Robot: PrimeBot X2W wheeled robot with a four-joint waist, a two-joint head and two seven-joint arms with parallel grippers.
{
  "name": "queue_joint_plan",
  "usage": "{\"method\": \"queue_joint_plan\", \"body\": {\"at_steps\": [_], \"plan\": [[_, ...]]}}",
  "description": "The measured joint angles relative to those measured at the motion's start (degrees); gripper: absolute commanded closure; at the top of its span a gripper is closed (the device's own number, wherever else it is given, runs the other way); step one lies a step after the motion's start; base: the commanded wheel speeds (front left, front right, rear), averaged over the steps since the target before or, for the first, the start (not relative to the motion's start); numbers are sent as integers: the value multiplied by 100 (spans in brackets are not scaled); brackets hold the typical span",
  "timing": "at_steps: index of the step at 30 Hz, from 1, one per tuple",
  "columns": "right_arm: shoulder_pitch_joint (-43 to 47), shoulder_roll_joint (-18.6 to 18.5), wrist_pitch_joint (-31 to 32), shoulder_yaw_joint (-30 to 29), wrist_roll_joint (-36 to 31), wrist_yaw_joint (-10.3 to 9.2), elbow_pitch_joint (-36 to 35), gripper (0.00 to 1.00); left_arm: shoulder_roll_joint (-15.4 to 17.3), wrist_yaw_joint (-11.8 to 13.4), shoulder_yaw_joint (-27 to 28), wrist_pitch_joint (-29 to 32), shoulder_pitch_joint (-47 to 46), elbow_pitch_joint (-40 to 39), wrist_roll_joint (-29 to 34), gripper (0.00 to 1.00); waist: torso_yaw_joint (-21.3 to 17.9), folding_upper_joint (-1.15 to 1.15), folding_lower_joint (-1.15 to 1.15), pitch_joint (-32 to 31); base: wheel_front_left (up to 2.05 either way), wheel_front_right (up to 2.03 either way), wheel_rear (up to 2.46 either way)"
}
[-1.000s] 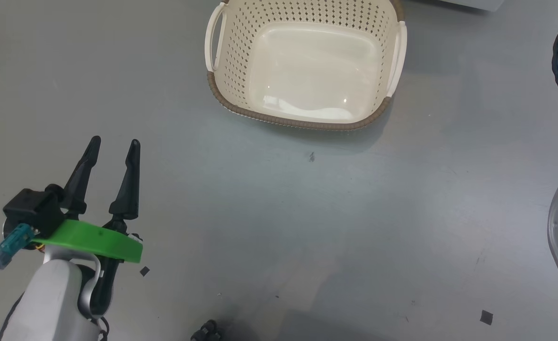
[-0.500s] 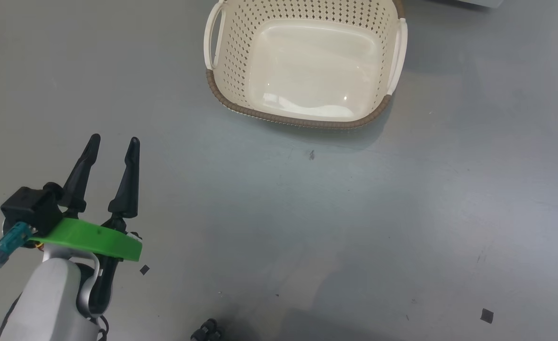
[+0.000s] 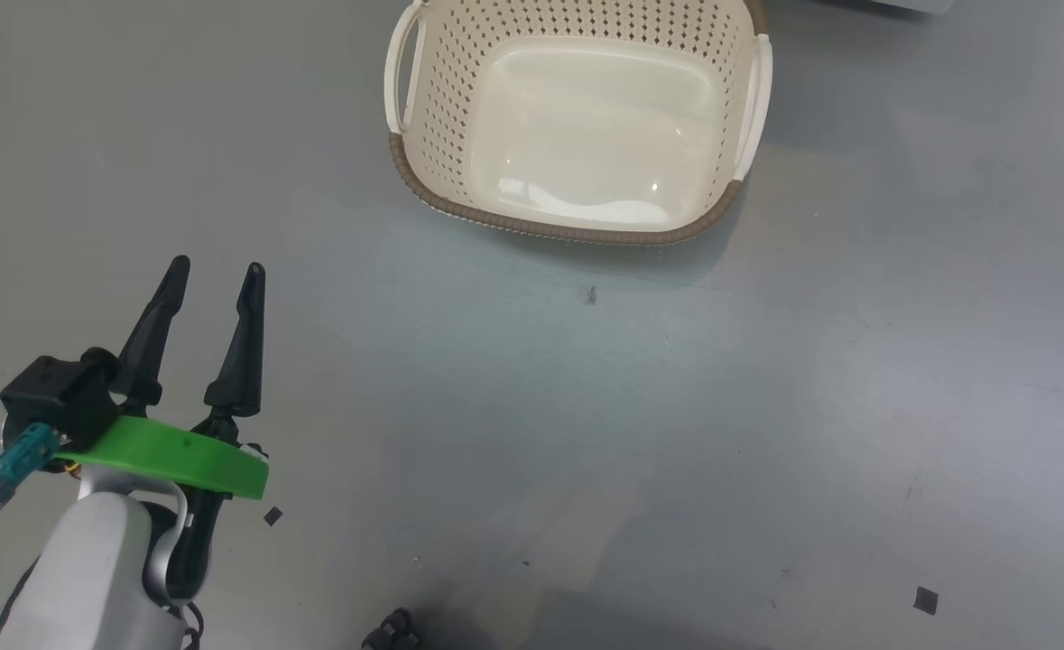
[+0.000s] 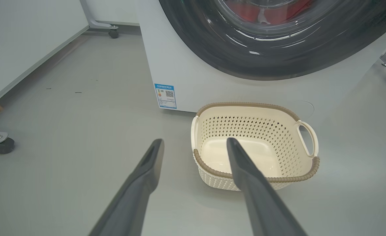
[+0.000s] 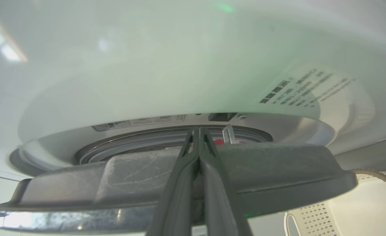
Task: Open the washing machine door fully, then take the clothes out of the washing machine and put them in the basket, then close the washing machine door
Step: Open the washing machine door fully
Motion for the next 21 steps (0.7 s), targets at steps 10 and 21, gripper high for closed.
{"method": "queue_joint_plan", "body": {"at_steps": [10, 21], "plan": [[31, -41, 183, 197, 35, -1, 187, 100, 7, 0, 11, 0, -3, 29, 1, 0, -62, 0, 0, -107, 0, 0, 0], [214, -13, 331, 342, 185, -1, 364, 100, 13, -24, 33, 0, -2, 36, 22, 0, -173, 0, 0, -307, 0, 0, 0]]}}
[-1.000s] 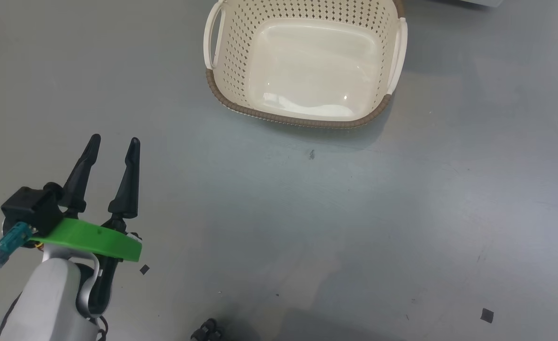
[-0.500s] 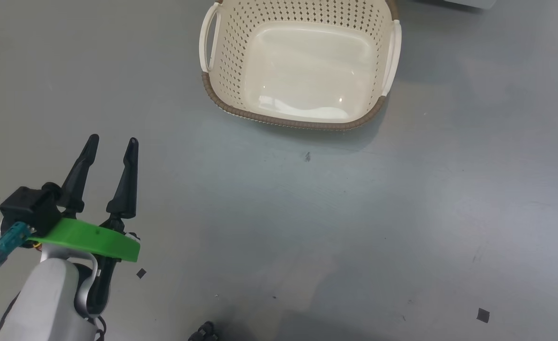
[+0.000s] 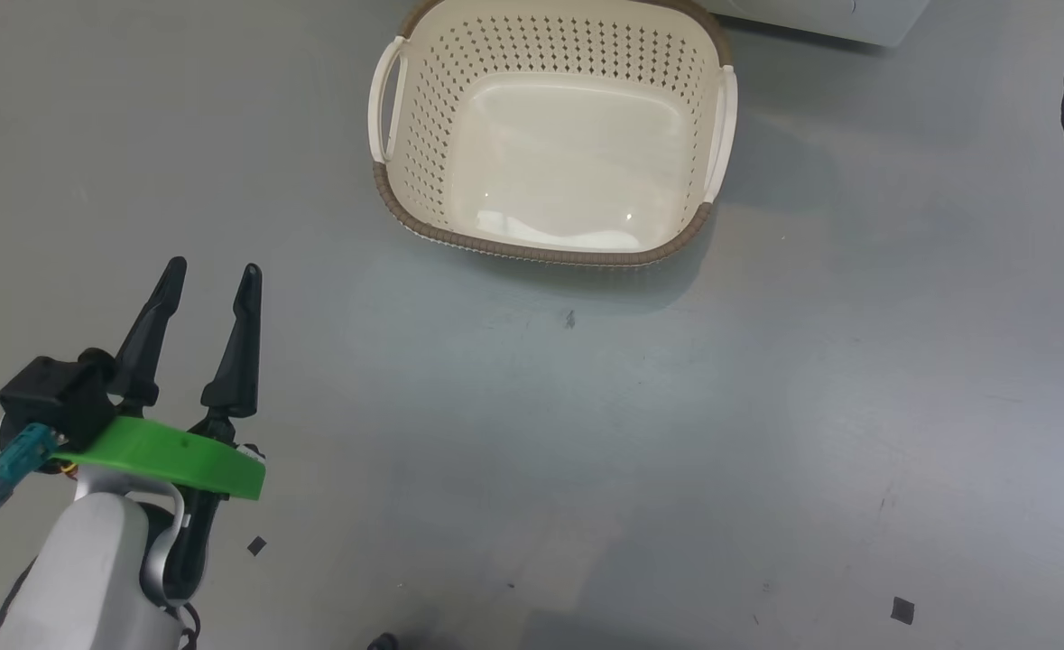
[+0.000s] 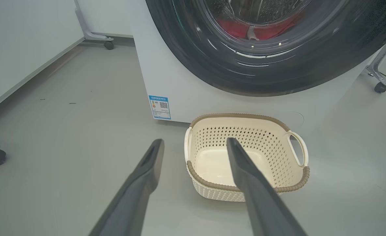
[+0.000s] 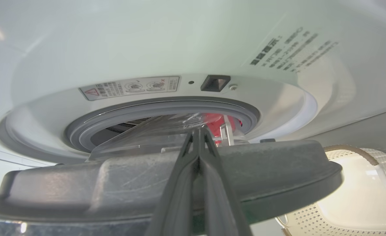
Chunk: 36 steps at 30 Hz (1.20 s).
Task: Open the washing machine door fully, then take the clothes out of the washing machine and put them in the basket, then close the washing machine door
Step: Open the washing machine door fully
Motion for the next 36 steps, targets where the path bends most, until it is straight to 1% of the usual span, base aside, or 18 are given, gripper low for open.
{"method": "queue_joint_plan", "body": {"at_steps": [6, 13, 21, 25, 28, 31, 36], "plan": [[210, 31, 21, 71, 30, 1, 5, 100, -1, 0, 1, 0, 4, 40, 40, 0, -37, 0, 0, -104, 0, 0, 0], [769, 118, 90, 94, 258, 1, 43, 100, -7, 0, -19, 0, 49, 133, 191, 0, -87, 0, 0, -395, 0, 0, 0], [805, 172, 114, 103, 307, 1, -15, 100, -4, 0, -32, 0, 194, 136, 214, 0, -168, 0, 0, -580, 0, 0, 0], [816, 171, -41, 151, 147, 27, -188, 100, -11, 0, -35, 0, 244, 166, 214, 0, -194, 0, 0, -612, 0, 0, 0], [969, 3, -229, 240, -77, 203, -291, 100, -24, 0, -52, 0, 266, 194, 244, 0, -204, 0, 0, -678, 0, 0, 0], [1183, -193, -525, 374, -386, 475, -425, 100, -52, 0, -33, 0, 280, 221, 255, 0, -217, 0, 0, -773, 0, 0, 0], [1602, -486, -913, 993, -1201, 942, -561, 100, -58, 0, 26, 0, 412, 281, 312, 0, -271, 0, 0, -988, 0, 0, 0]]}}
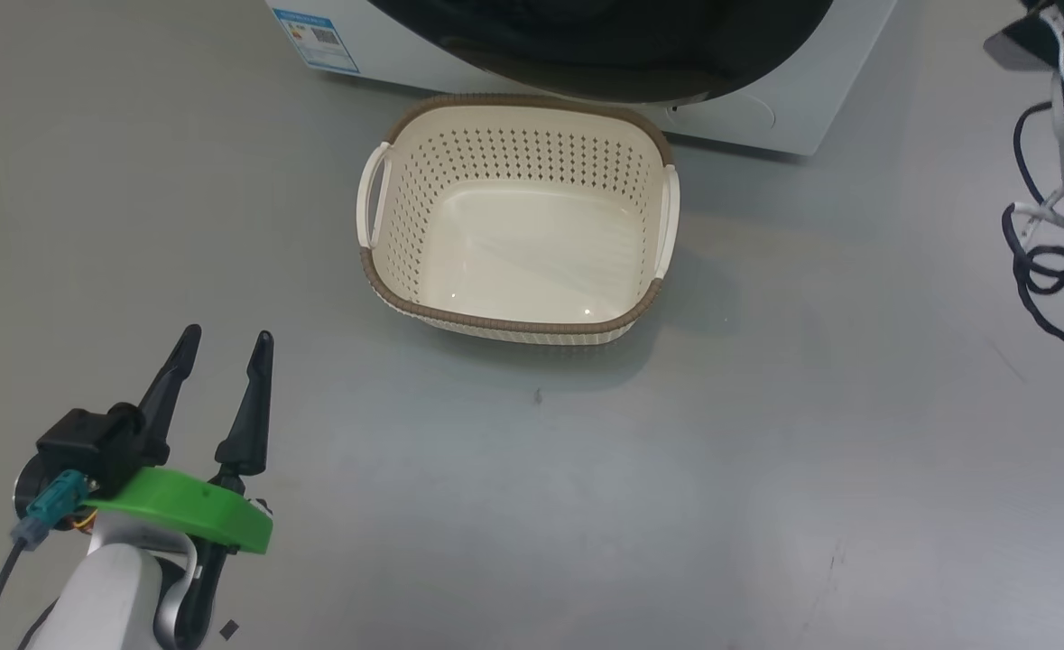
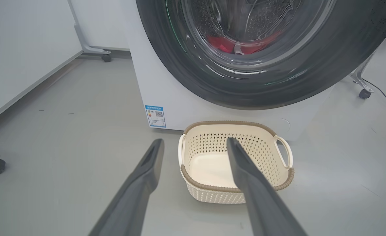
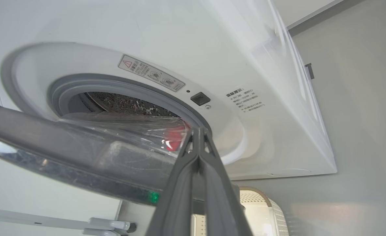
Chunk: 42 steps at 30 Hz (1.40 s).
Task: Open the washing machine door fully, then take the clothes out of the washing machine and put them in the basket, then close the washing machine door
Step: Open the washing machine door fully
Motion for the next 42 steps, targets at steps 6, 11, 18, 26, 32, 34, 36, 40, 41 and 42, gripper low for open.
{"method": "queue_joint_plan", "body": {"at_steps": [6, 11, 18, 26, 32, 34, 36, 40, 41, 42], "plan": [[598, -215, -455, 634, -803, 399, -190, 100, -26, 0, 146, 0, 104, 23, 80, 0, -116, 0, 0, -331, 0, 0, 0], [976, -247, -943, 870, -1147, 431, -468, 100, -33, -1, 278, 0, 281, 36, 218, 0, -271, 0, 0, -624, 0, 0, 0], [1789, -243, -1644, 1029, -1473, 431, -770, 100, -59, -1, 480, 0, 522, 45, 342, 0, -550, 0, 0, -1013, 0, 0, 0], [2913, -274, -2343, 1263, -1965, 410, -1125, 100, -134, -1, 724, 0, 730, 3, 432, 0, -866, 0, 0, -1414, 0, 0, 0], [3746, -280, -2785, 1337, -2157, 200, -1423, 100, -170, -1, 878, 0, 890, -83, 516, 0, -1069, 0, 0, -1645, 0, 0, 0], [3982, -260, -2922, 1313, -2158, 120, -1506, 100, -200, -1, 906, 0, 927, -101, 567, 0, -1127, 0, 0, -1702, 0, 0, 0], [4223, -249, -3040, 1298, -2190, 21, -1622, 59, -229, -1, 914, 0, 958, -123, 599, 0, -1182, 0, 0, -1743, 0, 0, 0], [4620, -211, -3279, 1167, -2219, -145, -1853, 0, -281, -1, 914, 0, 988, -162, 654, 0, -1236, 0, 0, -1787, 0, 0, 0], [4702, -194, -3319, 1143, -2225, -187, -1927, 0, -283, -1, 915, 0, 995, -170, 657, 0, -1242, 0, 0, -1787, 0, 0, 0], [4769, -167, -3340, 1128, -2226, -196, -2001, 0, -287, -1, 916, 0, 1001, -177, 665, 0, -1244, 0, 0, -1785, 0, 0, 0]]}}
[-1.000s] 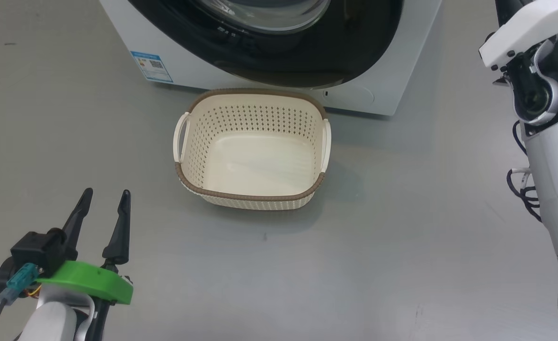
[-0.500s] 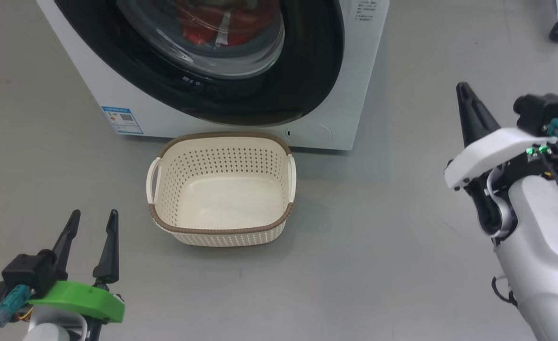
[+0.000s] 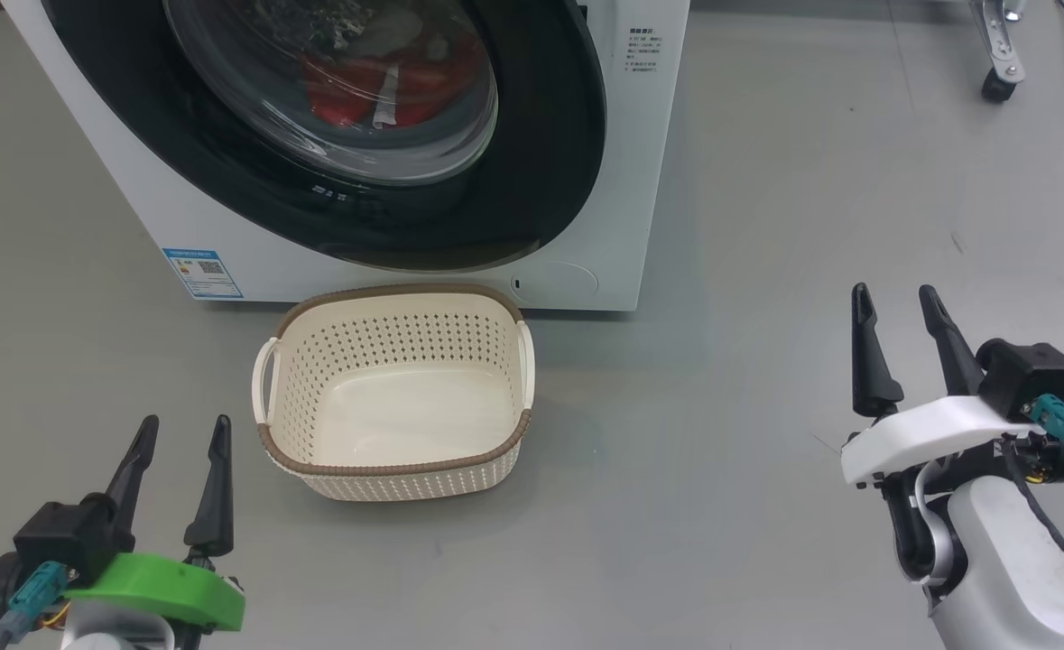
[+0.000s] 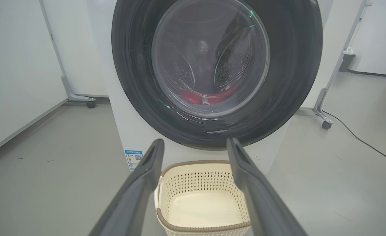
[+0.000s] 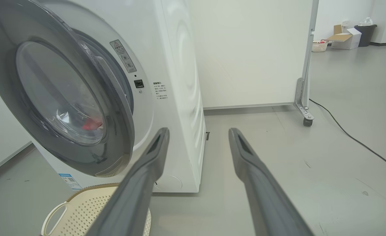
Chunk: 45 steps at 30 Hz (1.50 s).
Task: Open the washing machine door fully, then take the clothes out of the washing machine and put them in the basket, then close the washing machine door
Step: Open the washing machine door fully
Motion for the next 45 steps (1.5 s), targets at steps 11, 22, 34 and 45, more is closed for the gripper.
{"method": "queue_joint_plan", "body": {"at_steps": [11, 22, 34, 45], "plan": [[682, 107, -31, 102, -369, -241, -548, 0, -34, 0, -1, 0, 31, -46, 80, 0, 6, 0, 0, 26, 0, 0, 0], [929, 121, -51, 68, -489, -300, -949, 0, -44, 0, 13, 0, 37, -68, 112, 0, 27, 0, 0, 31, 0, 0, 0], [1168, 134, -57, 23, -575, -347, -1291, 0, -67, 0, 13, 0, 86, -70, 120, 0, 40, 0, 0, 38, 0, 0, 0], [1279, 186, -57, -18, -627, -388, -1471, 0, -65, -1, -13, 0, 101, -70, 122, 0, 59, 0, 0, 74, 0, 0, 0]]}}
